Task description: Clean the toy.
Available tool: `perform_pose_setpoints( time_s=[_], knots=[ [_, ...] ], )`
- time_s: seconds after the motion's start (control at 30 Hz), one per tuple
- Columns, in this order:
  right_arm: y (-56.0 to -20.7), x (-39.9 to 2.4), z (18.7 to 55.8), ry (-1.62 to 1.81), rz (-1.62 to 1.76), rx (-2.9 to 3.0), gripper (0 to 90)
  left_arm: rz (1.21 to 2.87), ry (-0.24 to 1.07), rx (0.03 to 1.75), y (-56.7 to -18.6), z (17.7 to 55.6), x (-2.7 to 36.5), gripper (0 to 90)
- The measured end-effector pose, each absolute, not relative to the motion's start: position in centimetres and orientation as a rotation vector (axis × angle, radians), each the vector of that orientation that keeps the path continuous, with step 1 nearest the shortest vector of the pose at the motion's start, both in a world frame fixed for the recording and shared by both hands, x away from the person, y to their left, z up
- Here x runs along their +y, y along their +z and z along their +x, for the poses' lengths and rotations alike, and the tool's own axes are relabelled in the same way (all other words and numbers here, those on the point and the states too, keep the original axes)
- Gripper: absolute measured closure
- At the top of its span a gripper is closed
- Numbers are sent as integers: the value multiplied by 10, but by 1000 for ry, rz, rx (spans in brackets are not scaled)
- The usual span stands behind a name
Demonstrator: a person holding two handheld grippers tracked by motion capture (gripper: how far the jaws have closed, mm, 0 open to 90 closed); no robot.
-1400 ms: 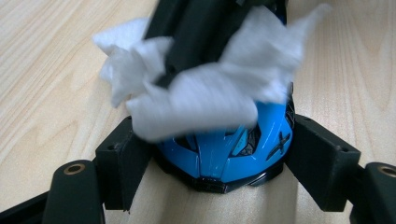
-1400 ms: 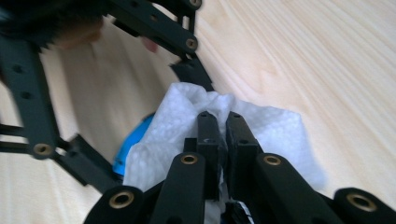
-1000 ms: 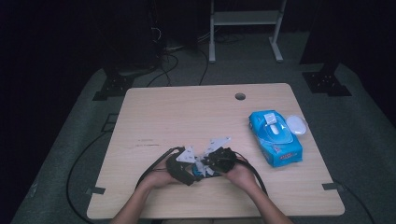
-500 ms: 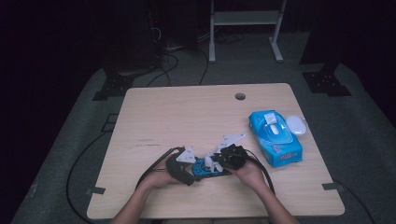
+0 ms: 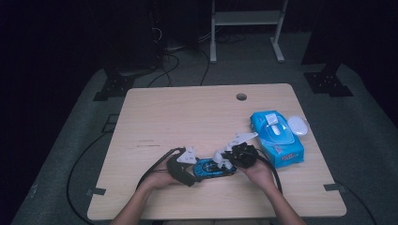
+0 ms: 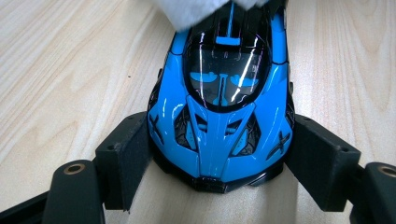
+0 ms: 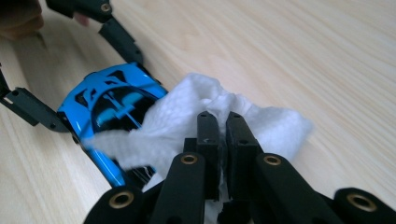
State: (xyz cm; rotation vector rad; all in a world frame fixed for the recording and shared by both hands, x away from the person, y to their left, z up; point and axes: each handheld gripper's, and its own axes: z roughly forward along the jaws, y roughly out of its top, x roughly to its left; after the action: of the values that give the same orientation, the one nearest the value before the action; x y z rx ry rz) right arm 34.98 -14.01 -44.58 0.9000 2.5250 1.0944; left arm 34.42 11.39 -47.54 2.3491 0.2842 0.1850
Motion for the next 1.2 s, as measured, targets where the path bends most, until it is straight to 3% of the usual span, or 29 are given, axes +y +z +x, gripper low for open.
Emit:
perform_pose_setpoints(
  time_s=[0.23, 0.47, 0.6, 0.8, 0.93, 1.2],
  knots=[
    [-429, -161, 332, 1177, 845, 2503, 851, 2336, 185, 298, -476, 343, 114, 254],
    [-439, -168, 318, 1213, 846, 2591, 850, 2348, 193, 288, -475, 344, 114, 252],
    [-447, -167, 318, 1192, 850, 2612, 850, 2351, 142, 339, -475, 348, 116, 203],
    [-447, -169, 314, 1209, 850, 2600, 848, 2293, 79, 362, -469, 351, 122, 202],
    [-444, -172, 312, 1225, 857, 2592, 849, 2199, 37, 433, -464, 356, 130, 223],
    [-447, -170, 316, 1201, 847, 2629, 850, 2185, 2, 577, -471, 364, 128, 241]
  ],
)
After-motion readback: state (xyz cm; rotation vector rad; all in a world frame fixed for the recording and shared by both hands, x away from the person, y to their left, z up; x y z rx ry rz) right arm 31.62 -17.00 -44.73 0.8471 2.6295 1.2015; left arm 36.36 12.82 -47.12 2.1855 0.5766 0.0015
